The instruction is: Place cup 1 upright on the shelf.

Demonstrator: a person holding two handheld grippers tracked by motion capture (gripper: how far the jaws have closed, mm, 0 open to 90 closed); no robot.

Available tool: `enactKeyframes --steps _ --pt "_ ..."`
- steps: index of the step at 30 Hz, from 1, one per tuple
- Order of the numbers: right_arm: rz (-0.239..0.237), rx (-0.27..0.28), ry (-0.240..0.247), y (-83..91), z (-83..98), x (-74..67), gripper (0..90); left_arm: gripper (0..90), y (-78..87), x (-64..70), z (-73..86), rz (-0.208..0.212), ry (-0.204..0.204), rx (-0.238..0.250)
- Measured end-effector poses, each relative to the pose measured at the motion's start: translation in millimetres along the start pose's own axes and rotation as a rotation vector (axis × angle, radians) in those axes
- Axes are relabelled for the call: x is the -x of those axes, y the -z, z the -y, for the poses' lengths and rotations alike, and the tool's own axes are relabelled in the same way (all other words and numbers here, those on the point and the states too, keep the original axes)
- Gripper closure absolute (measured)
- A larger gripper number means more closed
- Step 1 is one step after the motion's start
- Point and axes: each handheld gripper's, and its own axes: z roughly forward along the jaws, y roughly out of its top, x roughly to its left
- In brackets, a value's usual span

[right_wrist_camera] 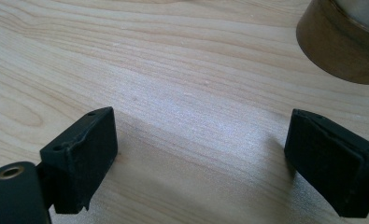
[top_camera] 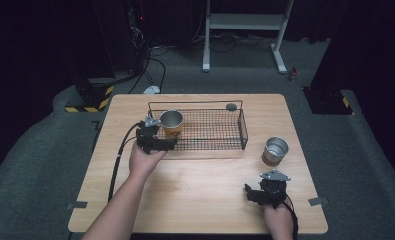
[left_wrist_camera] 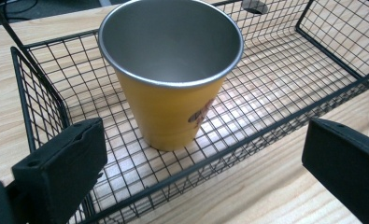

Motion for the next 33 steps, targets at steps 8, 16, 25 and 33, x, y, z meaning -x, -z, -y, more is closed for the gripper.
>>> enactKeyframes --steps 8,16,25,33 --pt "0.000 0.000 0.000 0.0 0.0 0.0 9.4 0.8 7.5 5.2 16.5 0.018 -0.007 -0.001" --pt "0.000 0.000 -0.001 0.0 0.0 0.0 9.4 0.9 18.6 6.3 33.3 0.031 -0.013 0.007" --pt "0.000 0.000 0.000 0.0 0.0 0.0 9.4 0.9 30.4 3.6 55.8 0.042 -0.020 0.003" --pt "-0.001 0.000 -0.001 0.0 0.0 -0.1 9.4 0.8 37.7 -0.4 77.5 0.045 -0.024 -0.022"
